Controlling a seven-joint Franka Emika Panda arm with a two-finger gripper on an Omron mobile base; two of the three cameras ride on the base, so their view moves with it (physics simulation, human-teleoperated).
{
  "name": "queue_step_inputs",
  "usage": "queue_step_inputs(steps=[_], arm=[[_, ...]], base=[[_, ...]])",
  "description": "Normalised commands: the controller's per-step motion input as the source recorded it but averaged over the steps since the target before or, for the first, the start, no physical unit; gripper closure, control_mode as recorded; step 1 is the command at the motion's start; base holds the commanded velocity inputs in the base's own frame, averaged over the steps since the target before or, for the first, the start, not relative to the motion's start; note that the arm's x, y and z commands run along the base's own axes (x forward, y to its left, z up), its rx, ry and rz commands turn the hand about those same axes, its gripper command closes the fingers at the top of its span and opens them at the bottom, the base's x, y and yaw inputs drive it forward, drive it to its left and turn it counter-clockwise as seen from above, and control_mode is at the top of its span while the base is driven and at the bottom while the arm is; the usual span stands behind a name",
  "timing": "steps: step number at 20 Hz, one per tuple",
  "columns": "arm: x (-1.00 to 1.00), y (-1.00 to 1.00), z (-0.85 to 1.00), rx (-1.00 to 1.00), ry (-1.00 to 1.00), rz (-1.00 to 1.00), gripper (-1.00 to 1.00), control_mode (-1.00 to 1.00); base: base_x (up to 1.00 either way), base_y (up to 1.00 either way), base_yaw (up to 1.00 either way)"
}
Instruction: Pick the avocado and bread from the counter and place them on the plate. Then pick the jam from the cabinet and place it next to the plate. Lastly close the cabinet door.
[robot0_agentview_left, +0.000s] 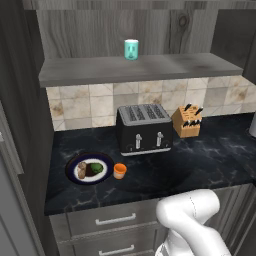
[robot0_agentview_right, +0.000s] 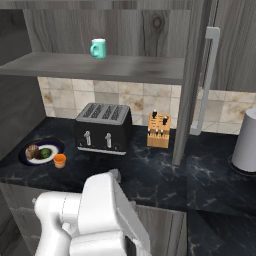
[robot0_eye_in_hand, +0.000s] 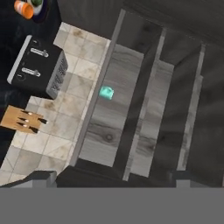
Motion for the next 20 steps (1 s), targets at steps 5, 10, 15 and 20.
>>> queue_step_inputs(steps=[5,10,15,20], arm=[[0.46,-0.22,-0.28,0.10,0.00,0.00,-1.00,-1.00],[0.43,-0.22,-0.26,0.10,-0.01,0.00,-1.00,-1.00],[0.41,-0.23,-0.31,0.08,-0.03,0.00,-1.00,-1.00],[0.38,-0.29,-0.27,0.09,-0.05,0.00,-1.00,-1.00]], base=[[0.00,0.00,0.00],[0.00,0.00,0.00],[0.00,0.00,0.00],[0.00,0.00,0.00]])
